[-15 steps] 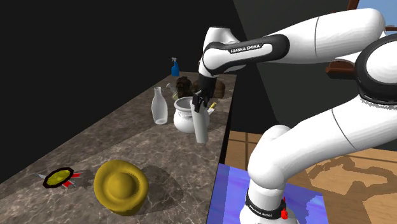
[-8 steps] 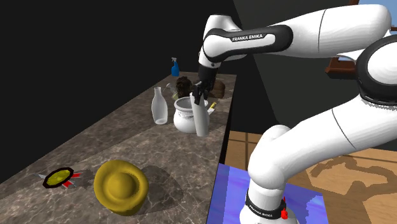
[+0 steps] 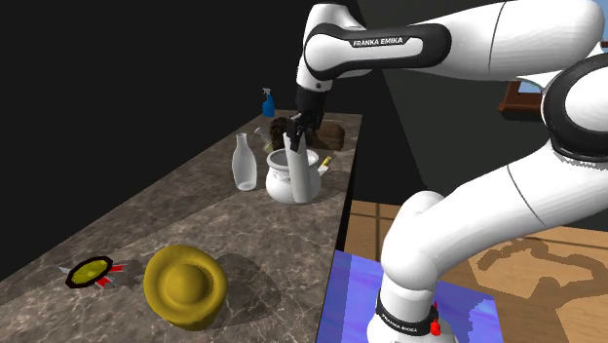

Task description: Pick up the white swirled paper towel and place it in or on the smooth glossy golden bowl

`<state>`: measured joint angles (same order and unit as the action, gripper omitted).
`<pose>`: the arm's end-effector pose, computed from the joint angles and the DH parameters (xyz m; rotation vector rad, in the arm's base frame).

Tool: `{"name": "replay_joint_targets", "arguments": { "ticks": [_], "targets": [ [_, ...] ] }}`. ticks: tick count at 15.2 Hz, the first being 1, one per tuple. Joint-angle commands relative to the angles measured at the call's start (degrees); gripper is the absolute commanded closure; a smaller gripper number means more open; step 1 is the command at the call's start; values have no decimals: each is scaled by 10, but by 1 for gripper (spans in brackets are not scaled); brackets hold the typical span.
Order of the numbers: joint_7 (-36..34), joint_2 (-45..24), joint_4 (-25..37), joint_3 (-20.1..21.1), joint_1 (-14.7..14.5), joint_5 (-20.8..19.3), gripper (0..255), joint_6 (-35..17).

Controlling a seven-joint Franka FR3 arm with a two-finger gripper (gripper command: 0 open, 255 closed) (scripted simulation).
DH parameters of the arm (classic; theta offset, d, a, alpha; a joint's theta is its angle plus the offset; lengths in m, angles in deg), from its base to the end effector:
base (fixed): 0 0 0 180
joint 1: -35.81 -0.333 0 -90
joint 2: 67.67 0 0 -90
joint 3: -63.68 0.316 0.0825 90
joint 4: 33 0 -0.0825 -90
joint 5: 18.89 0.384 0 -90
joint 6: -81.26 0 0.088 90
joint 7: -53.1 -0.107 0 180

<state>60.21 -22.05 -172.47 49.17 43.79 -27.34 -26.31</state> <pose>0.3013 -0.1577 0.5758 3.0925 -0.2880 0.3531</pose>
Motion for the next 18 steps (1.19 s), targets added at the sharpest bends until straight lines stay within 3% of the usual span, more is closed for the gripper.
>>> {"name": "replay_joint_targets", "arguments": {
  "ticks": [1, 9, 18],
  "targets": [
    [-27, -6, 6, 25, -10, 13, 255, 2],
    [-132, -54, 58, 122, -49, 59, 255, 11],
    [-245, -151, 164, 221, -78, 88, 255, 23]
  ]
}}
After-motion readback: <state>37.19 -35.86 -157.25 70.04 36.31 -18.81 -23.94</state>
